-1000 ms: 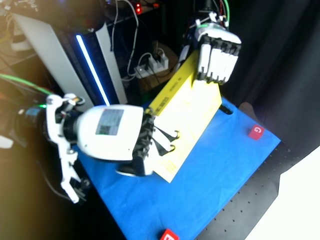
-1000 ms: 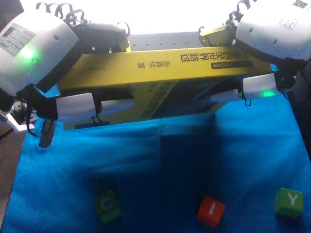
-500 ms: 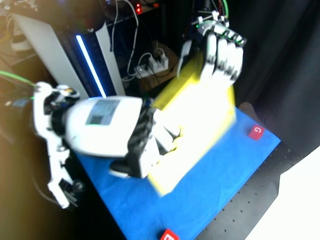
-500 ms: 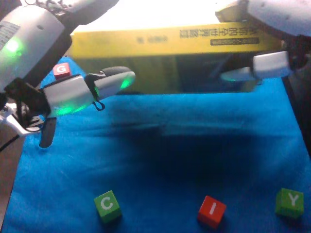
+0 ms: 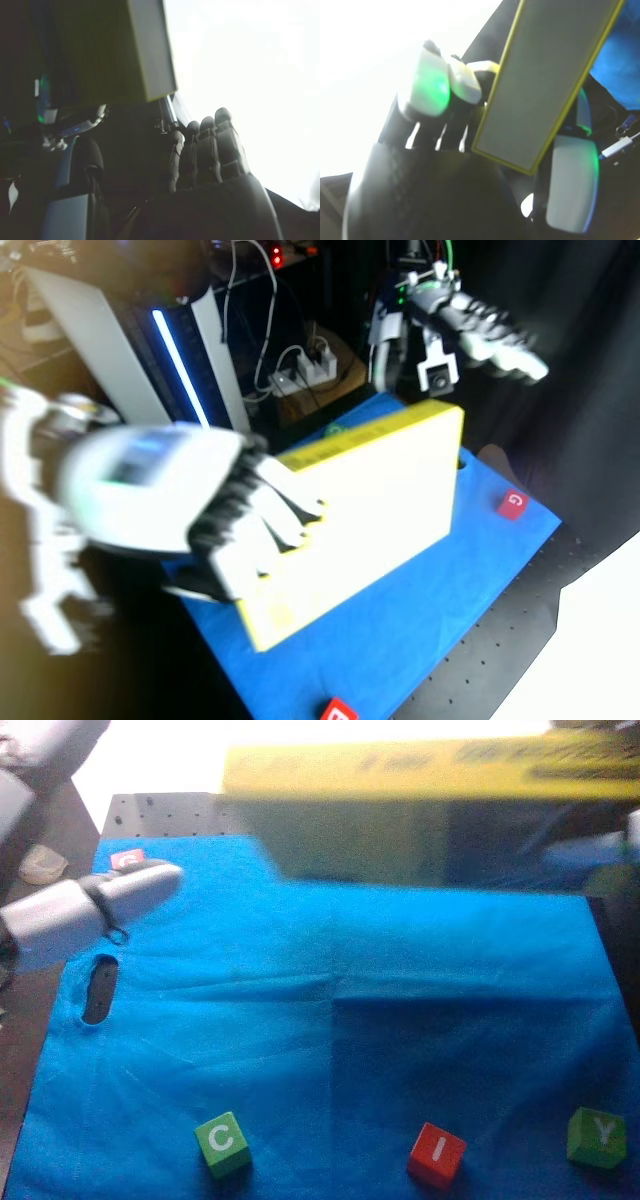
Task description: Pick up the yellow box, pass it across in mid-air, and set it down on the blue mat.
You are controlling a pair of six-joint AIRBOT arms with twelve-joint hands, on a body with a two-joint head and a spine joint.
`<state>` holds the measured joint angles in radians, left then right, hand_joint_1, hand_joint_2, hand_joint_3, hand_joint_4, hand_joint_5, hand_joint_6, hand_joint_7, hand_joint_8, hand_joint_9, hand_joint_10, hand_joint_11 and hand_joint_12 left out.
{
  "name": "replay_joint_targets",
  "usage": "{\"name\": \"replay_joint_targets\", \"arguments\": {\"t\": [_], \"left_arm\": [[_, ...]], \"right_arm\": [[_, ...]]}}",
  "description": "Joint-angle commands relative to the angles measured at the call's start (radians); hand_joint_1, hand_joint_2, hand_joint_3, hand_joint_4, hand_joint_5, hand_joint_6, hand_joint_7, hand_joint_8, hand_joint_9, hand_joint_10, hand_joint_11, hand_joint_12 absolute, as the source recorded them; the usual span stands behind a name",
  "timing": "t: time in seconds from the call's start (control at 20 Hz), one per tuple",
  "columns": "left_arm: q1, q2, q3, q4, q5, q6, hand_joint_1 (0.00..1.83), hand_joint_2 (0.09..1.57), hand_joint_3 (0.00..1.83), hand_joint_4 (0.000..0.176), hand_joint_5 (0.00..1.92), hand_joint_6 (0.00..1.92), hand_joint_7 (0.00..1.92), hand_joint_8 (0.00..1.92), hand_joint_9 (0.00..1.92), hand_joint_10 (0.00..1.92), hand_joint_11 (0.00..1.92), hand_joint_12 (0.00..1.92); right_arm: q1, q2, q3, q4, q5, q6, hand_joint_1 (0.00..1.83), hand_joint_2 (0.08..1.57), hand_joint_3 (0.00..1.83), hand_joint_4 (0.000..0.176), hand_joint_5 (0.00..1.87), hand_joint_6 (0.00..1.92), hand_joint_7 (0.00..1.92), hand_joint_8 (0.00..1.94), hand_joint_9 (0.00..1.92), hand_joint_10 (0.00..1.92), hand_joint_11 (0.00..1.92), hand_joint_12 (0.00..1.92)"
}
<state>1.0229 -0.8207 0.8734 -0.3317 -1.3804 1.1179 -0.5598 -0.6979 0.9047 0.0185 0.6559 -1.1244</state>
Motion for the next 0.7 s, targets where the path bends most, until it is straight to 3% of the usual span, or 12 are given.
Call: {"name": "replay_joint_targets", "arguments": {"t": [0.0, 0.05, 0.15, 0.35, 0.6, 0.65], "left_arm": [[0.011, 0.003, -0.005, 0.001, -0.166, -0.001, 0.62, 1.15, 0.0, 0.092, 0.0, 0.0, 0.0, 0.0, 0.0, 0.0, 0.0, 0.0], [0.031, 0.007, -0.01, -0.025, -0.189, -0.001, 0.65, 1.16, 0.0, 0.129, 0.0, 0.0, 0.0, 0.0, 0.0, 0.0, 0.0, 0.0], [0.058, 0.018, -0.018, -0.061, -0.223, -0.001, 0.59, 1.16, 0.0, 0.134, 0.0, 0.0, 0.0, 0.0, 0.0, 0.0, 0.0, 0.0], [0.081, 0.02, -0.023, -0.103, -0.252, -0.001, 0.6, 1.2, 0.01, 0.139, 0.0, 0.0, 0.0, 0.0, 0.0, 0.0, 0.0, 0.0], [0.086, 0.019, -0.024, -0.109, -0.256, -0.001, 0.6, 1.24, 0.01, 0.115, 0.0, 0.0, 0.0, 0.0, 0.0, 0.0, 0.0, 0.0], [0.086, 0.019, -0.024, -0.109, -0.256, -0.001, 0.63, 1.25, 0.01, 0.111, 0.0, 0.0, 0.0, 0.0, 0.0, 0.0, 0.0, 0.0]], "right_arm": [[-0.015, 0.008, -0.014, 0.02, 0.15, -0.002, 1.62, 1.13, 0.04, 0.0, 1.05, 1.92, 1.26, 1.94, 1.39, 1.92, 1.48, 1.92], [-0.055, 0.027, -0.03, 0.055, 0.191, -0.002, 1.64, 1.14, 0.03, 0.0, 1.02, 1.92, 1.26, 1.94, 1.4, 1.92, 1.48, 1.92], [-0.145, 0.049, -0.053, 0.117, 0.254, -0.002, 1.62, 1.14, 0.02, 0.0, 1.0, 1.92, 1.22, 1.94, 1.32, 1.92, 1.41, 1.92], [-0.353, 0.028, -0.062, 0.275, 0.38, 0.008, 1.52, 1.17, 0.02, 0.0, 1.03, 1.92, 1.25, 1.94, 1.36, 1.92, 1.46, 1.92], [-0.394, -0.005, -0.039, 0.3, 0.381, 0.048, 1.41, 1.18, 0.02, 0.0, 1.01, 1.92, 1.22, 1.94, 1.34, 1.92, 1.47, 1.92], [-0.398, -0.011, -0.031, 0.3, 0.38, 0.066, 1.21, 1.2, 0.02, 0.0, 0.81, 1.92, 1.03, 1.94, 1.2, 1.92, 1.35, 1.92]]}}
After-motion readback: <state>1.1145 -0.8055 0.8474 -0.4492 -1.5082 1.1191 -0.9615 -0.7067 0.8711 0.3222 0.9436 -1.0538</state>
